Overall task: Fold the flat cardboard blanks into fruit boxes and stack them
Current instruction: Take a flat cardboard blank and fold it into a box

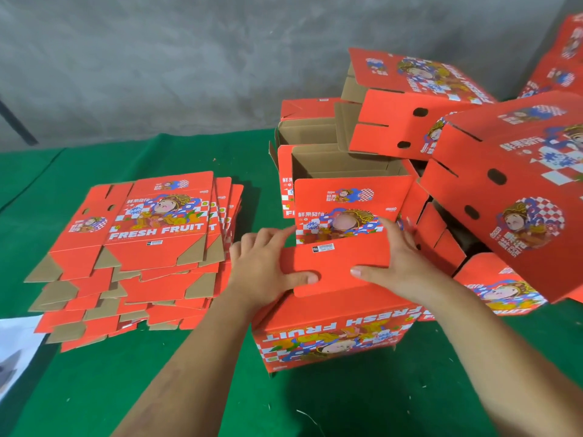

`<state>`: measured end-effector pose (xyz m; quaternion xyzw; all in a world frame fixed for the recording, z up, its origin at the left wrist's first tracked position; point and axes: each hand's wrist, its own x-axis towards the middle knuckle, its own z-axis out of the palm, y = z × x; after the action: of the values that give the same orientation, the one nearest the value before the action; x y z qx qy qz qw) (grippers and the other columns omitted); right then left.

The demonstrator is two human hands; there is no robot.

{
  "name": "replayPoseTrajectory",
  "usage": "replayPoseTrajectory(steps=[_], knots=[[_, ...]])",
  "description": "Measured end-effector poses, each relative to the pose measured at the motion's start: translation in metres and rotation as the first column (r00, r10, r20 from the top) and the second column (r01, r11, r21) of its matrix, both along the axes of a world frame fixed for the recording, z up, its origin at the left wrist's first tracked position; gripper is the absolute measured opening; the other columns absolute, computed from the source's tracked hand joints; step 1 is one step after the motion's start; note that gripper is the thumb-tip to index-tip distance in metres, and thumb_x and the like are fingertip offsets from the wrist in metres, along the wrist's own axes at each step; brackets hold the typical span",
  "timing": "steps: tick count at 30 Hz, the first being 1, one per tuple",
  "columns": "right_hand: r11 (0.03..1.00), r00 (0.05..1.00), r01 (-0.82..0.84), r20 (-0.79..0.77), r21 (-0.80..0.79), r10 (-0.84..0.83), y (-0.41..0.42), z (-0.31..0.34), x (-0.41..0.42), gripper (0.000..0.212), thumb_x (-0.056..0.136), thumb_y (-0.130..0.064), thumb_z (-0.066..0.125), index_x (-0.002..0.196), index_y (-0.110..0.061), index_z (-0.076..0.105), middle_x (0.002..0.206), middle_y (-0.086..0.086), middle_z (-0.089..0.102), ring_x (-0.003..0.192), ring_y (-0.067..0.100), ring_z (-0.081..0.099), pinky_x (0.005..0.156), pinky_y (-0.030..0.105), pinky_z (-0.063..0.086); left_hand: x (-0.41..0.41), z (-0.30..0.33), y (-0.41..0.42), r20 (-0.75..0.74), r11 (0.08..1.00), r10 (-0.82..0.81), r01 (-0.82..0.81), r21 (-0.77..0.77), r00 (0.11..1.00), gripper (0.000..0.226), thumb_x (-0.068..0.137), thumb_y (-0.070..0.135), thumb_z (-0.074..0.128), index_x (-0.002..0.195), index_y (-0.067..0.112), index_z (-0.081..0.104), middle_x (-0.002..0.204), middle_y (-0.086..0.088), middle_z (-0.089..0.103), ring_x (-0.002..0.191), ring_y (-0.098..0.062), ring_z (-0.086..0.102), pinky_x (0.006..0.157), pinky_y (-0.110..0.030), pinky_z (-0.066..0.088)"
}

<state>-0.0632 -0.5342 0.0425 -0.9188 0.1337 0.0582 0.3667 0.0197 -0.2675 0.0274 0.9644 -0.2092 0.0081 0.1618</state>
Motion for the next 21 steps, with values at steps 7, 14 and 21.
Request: replayPoseTrajectory(steps=[7, 14, 21], knots=[[0.893, 0.984, -0.017, -0.168, -0.450, -0.066, 0.023, 0.002, 0.014, 0.100, 0.074, -0.066, 0.080, 0.143, -0.032, 0.016, 0.146, 0.012, 0.019, 0.122, 0.043, 0.056, 0.092, 0.048, 0.049, -0.006, 0.003, -0.005, -0.315, 0.969, 0.219, -0.242, -0.037, 0.924, 0.119, 0.055, 0.087, 0.073, 0.153, 0.028, 0.038, 0.145, -0.004, 0.039, 0.130, -0.029, 0.052, 0.104, -0.051, 0.049], [0.969, 0.978, 0.207, 0.012, 0.132, -0.211, 0.017, 0.013, 0.000, 0.090, 0.081, -0.082, 0.054, 0.152, -0.031, 0.033, 0.158, 0.005, 0.020, 0.152, 0.026, 0.024, 0.118, 0.042, 0.027, -0.020, 0.012, 0.019, -0.899, 0.346, 0.061, -0.854, -0.388, 0.433, 0.044, 0.097, 0.055, 0.057, 0.109, 0.014, 0.066, 0.105, -0.015, 0.070, 0.084, -0.030, 0.069, 0.081, -0.040, 0.059], [0.630, 0.904, 0.399, -0.170, 0.667, -0.392, 0.010, 0.040, -0.021, 0.067, 0.078, -0.082, 0.059, 0.128, -0.038, 0.060, 0.121, -0.009, 0.062, 0.117, 0.016, 0.059, 0.096, 0.035, 0.043, -0.024, 0.038, 0.035, -0.762, 0.189, -0.080, -0.740, -0.645, 0.643, 0.024, 0.107, 0.010, 0.044, 0.125, 0.016, 0.059, 0.067, 0.002, 0.072, 0.071, -0.015, 0.065, 0.093, -0.039, 0.057]])
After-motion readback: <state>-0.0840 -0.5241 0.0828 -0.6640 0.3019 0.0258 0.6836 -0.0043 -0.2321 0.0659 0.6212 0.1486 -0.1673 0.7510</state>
